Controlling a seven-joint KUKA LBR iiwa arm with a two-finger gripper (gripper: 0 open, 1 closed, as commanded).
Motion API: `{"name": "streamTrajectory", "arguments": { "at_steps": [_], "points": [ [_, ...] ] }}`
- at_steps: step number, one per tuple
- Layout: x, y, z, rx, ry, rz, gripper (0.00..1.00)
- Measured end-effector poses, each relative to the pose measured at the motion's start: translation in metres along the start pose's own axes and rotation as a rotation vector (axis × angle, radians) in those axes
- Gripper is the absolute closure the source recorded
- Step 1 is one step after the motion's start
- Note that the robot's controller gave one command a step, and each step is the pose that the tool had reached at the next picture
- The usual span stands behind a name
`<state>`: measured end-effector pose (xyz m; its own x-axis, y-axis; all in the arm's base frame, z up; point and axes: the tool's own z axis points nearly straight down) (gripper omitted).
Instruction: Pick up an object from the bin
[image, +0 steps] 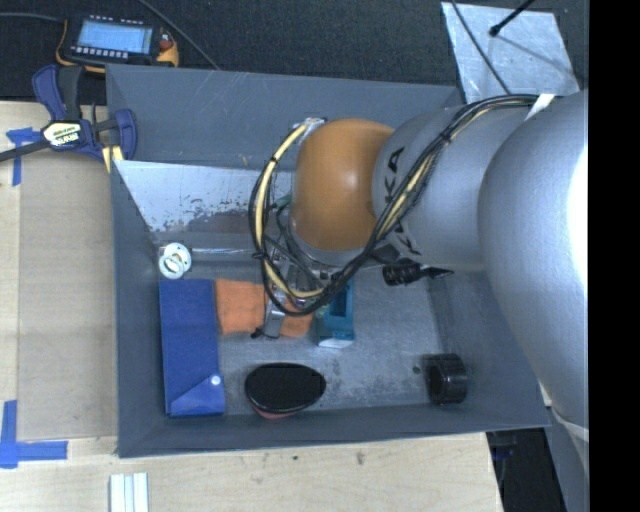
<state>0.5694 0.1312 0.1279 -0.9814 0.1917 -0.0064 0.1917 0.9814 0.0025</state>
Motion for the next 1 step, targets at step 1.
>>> {"name": "streamTrajectory", "arguments": {
  "at_steps": [1],
  "points": [
    [0.0087, 0.0114, 0.0563, 0.002, 0.004, 0.122, 0.0]
  ]
}}
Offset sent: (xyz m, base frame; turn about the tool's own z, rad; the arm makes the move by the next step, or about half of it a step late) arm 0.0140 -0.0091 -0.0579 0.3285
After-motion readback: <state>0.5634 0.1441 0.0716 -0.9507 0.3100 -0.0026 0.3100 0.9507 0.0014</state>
